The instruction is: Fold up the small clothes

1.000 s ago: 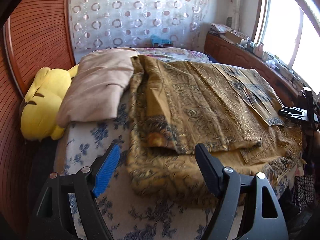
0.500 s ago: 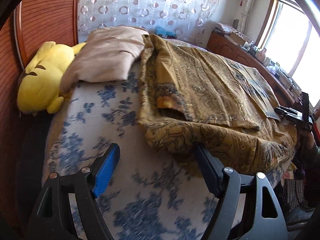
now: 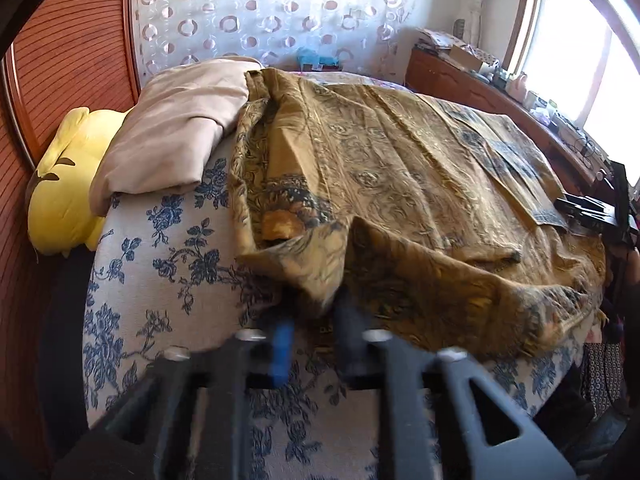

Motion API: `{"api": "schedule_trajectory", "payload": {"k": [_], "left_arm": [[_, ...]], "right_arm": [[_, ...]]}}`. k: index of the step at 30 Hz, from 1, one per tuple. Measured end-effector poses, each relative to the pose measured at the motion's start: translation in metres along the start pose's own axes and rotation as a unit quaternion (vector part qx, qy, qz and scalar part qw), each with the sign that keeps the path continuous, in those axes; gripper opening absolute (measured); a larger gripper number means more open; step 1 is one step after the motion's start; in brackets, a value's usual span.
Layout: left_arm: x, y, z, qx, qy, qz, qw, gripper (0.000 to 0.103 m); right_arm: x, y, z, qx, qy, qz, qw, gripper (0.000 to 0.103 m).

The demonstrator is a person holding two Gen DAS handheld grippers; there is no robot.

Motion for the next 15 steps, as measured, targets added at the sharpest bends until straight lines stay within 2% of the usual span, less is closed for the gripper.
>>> {"api": "schedule_trajectory", "payload": {"k": [4,6,8,11,13,15], "left_arm": [[0.029,0.033,0.000,-0.032,0.047,-0.002,0.9984,0.008],[0.047,0.044,-0.008,-0.028,0.068,-0.003,0.9972,0.008],[0.057,0.048,-0.018,-0.022,0.071,0.013,0.9971,0.008],[0.064,0.052,-0.030,-0.007,0.079,0.009,0.9968,0.008],[0.067,0.053,-0.033,-0.007,0.068,0.032,0.9971,0.008],[0.067,0.055,-0.033,-0.007,0.066,0.035,0.9972,0.008]], "right_arm": [[0.000,0.000,0.000,0.000,0.000,0.000,1.000,0.056],[0.000,0.000,0.000,0.000,0.000,0.000,1.000,0.056],[0.001,0.000,0.000,0.000,0.000,0.000,1.000,0.056],[0.001,0.000,0.000,0.000,0.000,0.000,1.000,0.056],[0.002,0.000,-0.001,0.000,0.001,0.000,1.000,0.056],[0.001,0.000,-0.001,0.000,0.000,0.001,1.000,0.056]]}}
Point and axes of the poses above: each gripper's, at about its wrist camera, not at the fingertips, and y roughly against the way its jaws point, x to its left, z to its top, the point moved 5 cm from there along -y, roughly the way its jaws point, and after that the axes turned 13 degrees about z, right-handed, at the moved point
